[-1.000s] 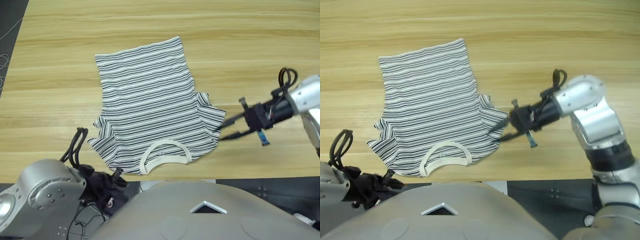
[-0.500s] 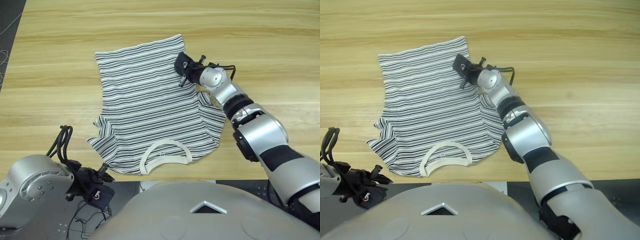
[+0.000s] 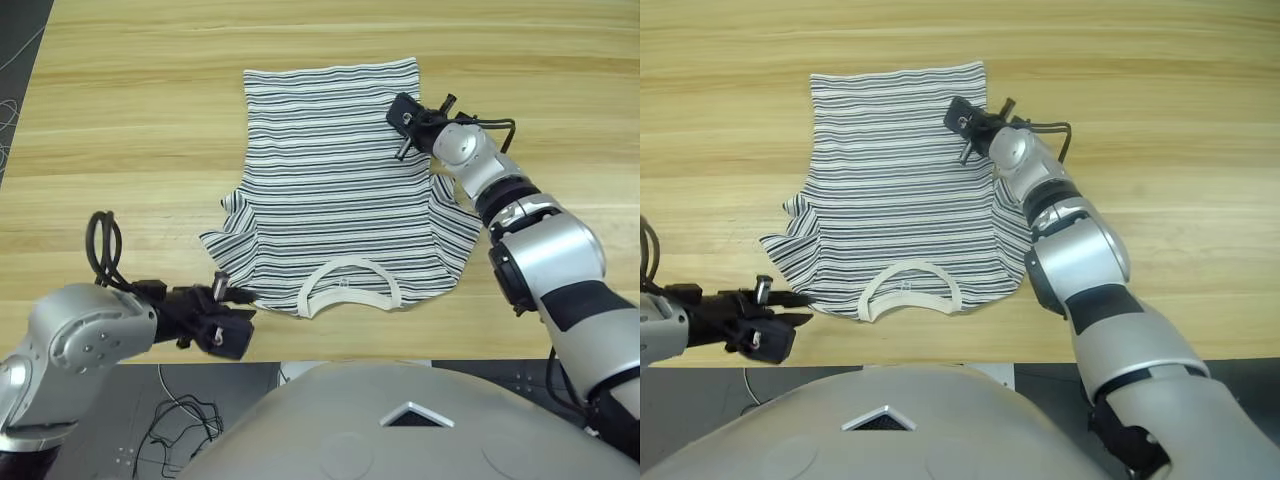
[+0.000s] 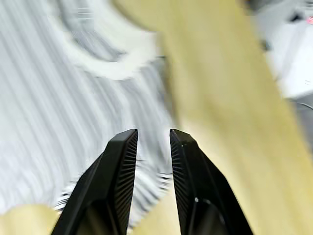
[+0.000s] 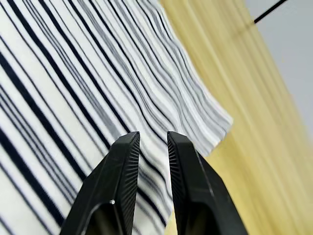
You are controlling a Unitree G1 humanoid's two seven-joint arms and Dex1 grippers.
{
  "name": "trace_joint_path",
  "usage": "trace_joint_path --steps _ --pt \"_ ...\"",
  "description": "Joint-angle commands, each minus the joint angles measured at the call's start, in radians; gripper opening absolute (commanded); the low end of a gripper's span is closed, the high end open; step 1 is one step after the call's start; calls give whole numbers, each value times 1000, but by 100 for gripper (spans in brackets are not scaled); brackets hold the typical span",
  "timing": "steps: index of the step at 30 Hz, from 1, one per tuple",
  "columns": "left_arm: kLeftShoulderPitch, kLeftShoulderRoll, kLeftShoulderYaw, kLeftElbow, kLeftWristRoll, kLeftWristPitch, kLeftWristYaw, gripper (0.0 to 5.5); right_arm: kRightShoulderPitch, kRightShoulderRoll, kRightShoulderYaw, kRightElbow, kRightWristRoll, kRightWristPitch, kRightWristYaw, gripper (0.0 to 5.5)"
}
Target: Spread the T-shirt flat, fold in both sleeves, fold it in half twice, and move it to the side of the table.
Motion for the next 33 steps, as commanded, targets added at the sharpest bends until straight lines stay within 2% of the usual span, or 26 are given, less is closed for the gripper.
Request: trace_joint_path --steps 1,5,8,13,28,33 --pt "-113 -92 24 123 -198 163 44 122 -65 -26 -32 -11 -10 -77 -61 103" --pt "-204 -142 123 338 -453 369 27 122 -128 -86 -88 -34 11 -171 -64 103" --pt "-188 -140 177 412 -547 436 14 164 -144 -110 -127 -51 36 -229 -38 103" --pt "-209 -128 172 547 -563 446 18 239 -131 -143 -164 -88 65 -316 22 103" --pt "-307 -153 72 747 -551 414 22 239 -95 -176 -182 -134 86 -356 101 103" --pt "-308 -149 66 755 -554 416 25 158 -89 -173 -179 -137 85 -356 109 103"
